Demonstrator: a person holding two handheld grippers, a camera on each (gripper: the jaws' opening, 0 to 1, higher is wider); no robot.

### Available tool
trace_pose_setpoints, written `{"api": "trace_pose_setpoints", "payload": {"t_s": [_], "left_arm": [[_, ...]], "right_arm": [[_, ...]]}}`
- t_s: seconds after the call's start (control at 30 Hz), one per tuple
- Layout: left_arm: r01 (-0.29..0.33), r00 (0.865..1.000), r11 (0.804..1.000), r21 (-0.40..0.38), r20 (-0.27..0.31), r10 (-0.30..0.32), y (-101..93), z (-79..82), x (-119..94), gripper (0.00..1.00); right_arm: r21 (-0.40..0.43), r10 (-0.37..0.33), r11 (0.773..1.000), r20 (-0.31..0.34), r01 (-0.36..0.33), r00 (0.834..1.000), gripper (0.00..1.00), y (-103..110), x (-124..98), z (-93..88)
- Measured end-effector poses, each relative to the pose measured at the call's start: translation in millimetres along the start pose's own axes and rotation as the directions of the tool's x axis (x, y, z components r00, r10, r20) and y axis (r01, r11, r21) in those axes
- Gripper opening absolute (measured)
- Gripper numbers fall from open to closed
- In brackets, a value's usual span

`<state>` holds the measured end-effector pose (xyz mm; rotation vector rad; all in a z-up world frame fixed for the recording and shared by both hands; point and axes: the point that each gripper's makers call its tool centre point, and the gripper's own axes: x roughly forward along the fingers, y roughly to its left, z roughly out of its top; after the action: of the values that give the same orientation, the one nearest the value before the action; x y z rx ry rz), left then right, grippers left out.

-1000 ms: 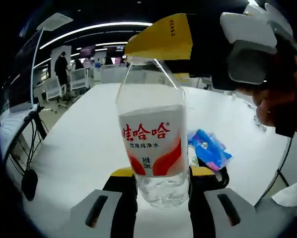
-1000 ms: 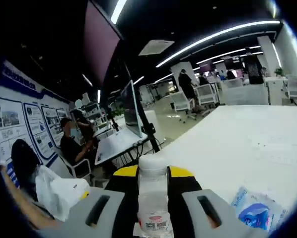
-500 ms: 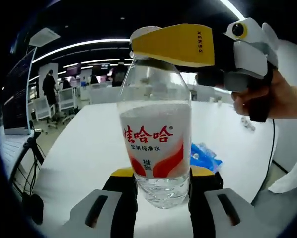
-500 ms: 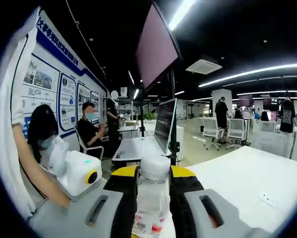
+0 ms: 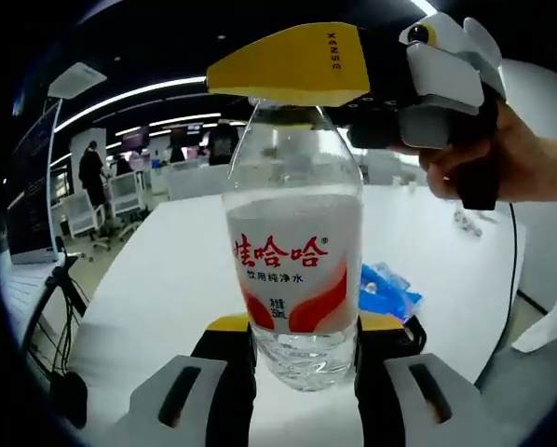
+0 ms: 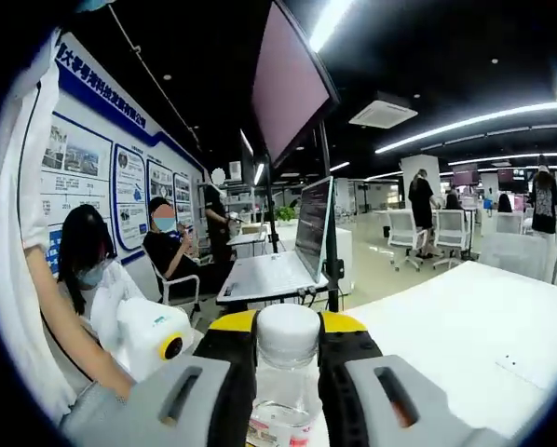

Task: Arrange the tabletop items into an orderly group along one side of the table until the central work area is clear of visible clutter.

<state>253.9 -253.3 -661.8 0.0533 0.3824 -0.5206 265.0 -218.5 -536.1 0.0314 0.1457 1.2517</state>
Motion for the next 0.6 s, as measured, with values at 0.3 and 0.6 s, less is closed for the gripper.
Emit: {"api": "trace_pose_setpoints", "payload": {"t_s": [0.3,0.6], "left_arm": [[-0.032,0.999,0.999,-0.043,0.027,0.033,6.0,3.7,7,0.45],[-0.072,0.997,0.994,-0.088,-0.005,0.071,10.7,-17.6,-7,0.54]], "right_arm": [[0.012,0.047,0.999,0.021,-0.047,0.999,0.21,-19,4,-3.6],[-0.004,0.208,0.978,0.113,-0.208,0.972,0.21,-37,8,1.8]]}}
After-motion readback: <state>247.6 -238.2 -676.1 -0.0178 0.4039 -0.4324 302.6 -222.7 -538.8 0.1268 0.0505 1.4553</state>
